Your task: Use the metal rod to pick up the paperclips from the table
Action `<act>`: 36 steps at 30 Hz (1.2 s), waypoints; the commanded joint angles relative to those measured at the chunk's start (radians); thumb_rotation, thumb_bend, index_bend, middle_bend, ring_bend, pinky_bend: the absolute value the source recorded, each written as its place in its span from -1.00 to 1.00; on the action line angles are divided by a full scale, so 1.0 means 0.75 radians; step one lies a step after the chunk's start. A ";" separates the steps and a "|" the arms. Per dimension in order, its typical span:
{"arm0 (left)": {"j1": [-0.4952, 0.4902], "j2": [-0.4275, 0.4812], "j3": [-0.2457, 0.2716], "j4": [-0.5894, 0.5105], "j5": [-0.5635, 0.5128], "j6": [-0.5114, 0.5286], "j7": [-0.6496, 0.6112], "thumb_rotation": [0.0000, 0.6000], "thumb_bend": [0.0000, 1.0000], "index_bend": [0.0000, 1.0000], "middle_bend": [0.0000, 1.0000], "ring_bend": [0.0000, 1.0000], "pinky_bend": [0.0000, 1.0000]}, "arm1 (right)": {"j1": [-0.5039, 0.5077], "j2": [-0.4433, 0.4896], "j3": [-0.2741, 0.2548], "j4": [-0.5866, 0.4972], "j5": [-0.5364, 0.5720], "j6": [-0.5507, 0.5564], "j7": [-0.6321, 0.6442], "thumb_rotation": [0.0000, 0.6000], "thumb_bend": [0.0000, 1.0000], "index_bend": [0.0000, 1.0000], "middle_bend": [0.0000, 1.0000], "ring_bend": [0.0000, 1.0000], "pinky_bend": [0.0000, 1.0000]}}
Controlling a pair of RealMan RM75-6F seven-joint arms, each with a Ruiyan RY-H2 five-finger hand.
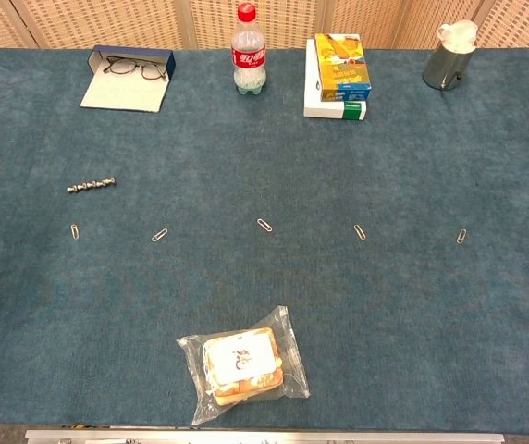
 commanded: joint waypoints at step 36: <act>-0.399 -0.314 -0.196 0.275 -0.475 -0.509 0.266 1.00 -0.88 -0.76 -1.00 -1.00 -0.82 | 0.064 -0.006 0.064 0.023 0.140 -0.115 -0.079 1.00 0.15 -0.18 -0.30 -0.48 -0.54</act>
